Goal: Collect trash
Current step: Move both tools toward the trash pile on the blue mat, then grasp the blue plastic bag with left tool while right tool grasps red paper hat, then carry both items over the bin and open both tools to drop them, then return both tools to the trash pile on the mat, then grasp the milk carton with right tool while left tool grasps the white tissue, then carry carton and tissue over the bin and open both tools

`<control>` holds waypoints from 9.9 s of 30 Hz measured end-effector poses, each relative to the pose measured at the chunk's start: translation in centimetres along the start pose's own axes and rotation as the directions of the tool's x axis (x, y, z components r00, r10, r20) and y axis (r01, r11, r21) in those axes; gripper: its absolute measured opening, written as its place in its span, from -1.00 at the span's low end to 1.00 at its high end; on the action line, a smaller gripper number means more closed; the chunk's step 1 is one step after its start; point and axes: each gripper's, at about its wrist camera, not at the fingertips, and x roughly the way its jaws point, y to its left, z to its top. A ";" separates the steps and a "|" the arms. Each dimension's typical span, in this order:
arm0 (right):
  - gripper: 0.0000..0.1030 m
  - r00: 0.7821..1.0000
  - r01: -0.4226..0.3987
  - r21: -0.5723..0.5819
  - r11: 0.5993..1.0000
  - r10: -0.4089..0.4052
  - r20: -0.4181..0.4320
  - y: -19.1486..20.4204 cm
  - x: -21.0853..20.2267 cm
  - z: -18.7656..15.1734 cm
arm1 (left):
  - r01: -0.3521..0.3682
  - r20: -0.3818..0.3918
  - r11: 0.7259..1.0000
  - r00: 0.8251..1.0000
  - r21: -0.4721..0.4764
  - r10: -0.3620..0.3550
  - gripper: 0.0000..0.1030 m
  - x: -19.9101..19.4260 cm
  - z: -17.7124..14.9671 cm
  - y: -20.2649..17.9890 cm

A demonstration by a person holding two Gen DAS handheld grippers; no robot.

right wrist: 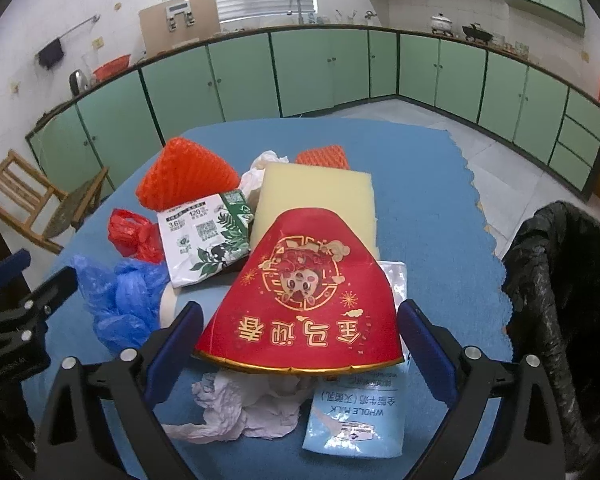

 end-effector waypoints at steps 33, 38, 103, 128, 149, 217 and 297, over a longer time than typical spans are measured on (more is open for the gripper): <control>0.79 0.998 -0.056 0.043 0.998 0.055 0.011 -3.0 -2.5 -0.6 | 0.176 -0.129 0.983 0.977 0.047 -0.168 0.20 3.0 -1.8 -5.6; 0.80 0.997 -0.070 0.038 0.997 0.070 0.012 -2.5 -2.2 -0.4 | 0.283 -0.154 0.959 0.948 0.002 -0.280 -0.37 3.3 -2.4 -5.4; -0.88 0.946 -0.205 -0.003 0.979 0.199 0.256 -4.9 -14.4 5.0 | 0.317 0.149 0.943 0.932 0.098 -0.329 -0.52 -7.3 6.1 -10.0; -0.88 0.951 0.193 0.327 0.925 -0.259 0.171 -28.8 -17.8 -3.3 | 0.619 0.001 0.729 0.762 0.292 -0.647 -0.52 -2.9 5.2 -37.1; 0.55 0.921 0.301 0.391 0.870 -0.371 0.116 -30.5 -17.4 -6.6 | 0.604 -0.038 0.739 0.781 0.297 -0.623 0.24 -1.8 5.3 -36.6; -0.08 0.993 0.112 0.065 0.992 -0.108 -0.050 -4.2 0.6 -4.5 | 0.198 -0.002 0.977 0.980 0.074 -0.198 0.38 0.1 -2.3 -7.7; -0.09 0.918 0.272 0.330 0.904 -0.347 0.193 -21.1 -18.3 -4.0 | 0.525 0.076 0.813 0.827 0.252 -0.557 -0.67 -7.4 5.3 -28.7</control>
